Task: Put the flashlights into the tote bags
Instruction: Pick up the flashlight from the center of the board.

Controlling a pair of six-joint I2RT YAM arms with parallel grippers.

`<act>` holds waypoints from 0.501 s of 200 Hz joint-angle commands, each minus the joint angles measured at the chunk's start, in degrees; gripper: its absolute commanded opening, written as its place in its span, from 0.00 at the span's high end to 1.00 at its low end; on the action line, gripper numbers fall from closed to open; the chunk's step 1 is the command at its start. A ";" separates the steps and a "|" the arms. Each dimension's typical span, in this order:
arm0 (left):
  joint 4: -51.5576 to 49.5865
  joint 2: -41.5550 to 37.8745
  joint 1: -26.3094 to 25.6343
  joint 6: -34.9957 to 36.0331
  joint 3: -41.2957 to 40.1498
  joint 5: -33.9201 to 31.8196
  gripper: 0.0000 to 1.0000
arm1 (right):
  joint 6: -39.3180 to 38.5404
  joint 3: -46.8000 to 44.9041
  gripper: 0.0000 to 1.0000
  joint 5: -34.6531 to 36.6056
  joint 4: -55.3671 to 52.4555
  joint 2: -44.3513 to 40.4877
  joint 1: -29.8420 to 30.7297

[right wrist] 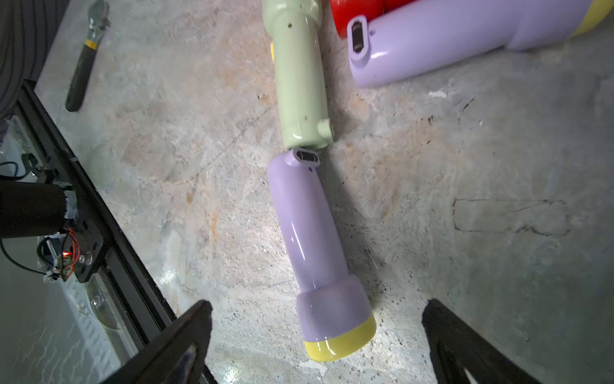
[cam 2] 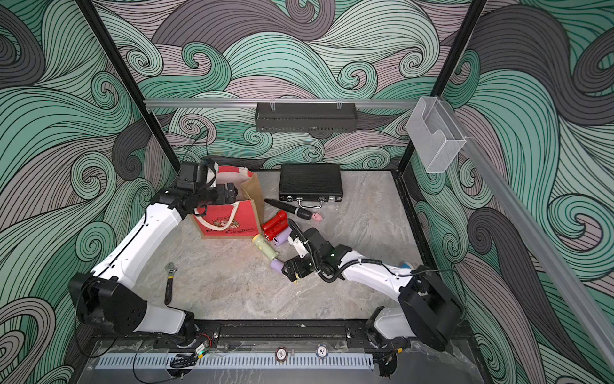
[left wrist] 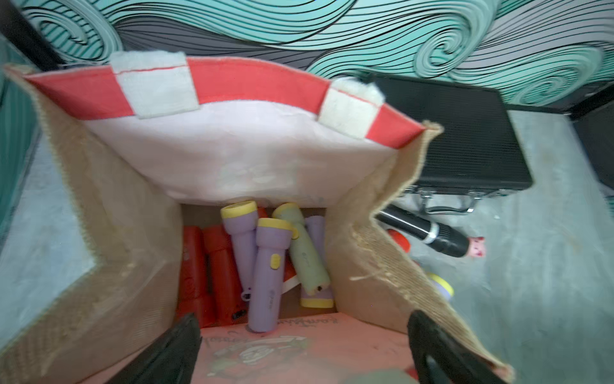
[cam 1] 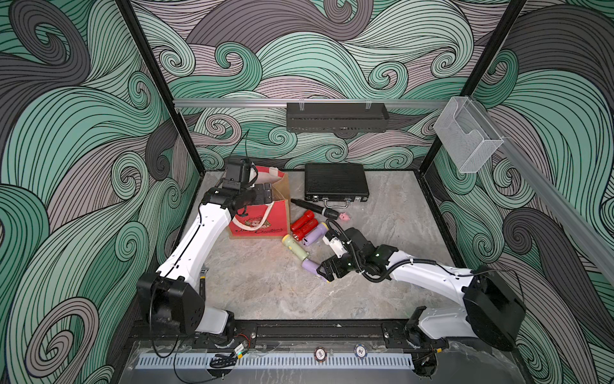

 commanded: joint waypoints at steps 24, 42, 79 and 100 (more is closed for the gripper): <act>14.45 -4.86 0.10 -3.66 -4.59 20.67 0.01 | -2.42 4.45 0.04 2.01 -4.78 6.70 2.42; 17.94 -5.12 -0.01 -6.58 -5.66 24.75 0.02 | -3.11 6.30 0.05 3.77 -6.34 8.83 3.21; 22.37 -5.41 0.03 -9.52 -7.10 28.02 0.01 | -4.86 9.73 0.10 8.49 -11.91 12.38 5.52; 21.75 -5.17 -0.03 -10.10 -6.74 27.23 0.02 | -4.68 10.38 0.12 10.78 -14.39 13.13 6.16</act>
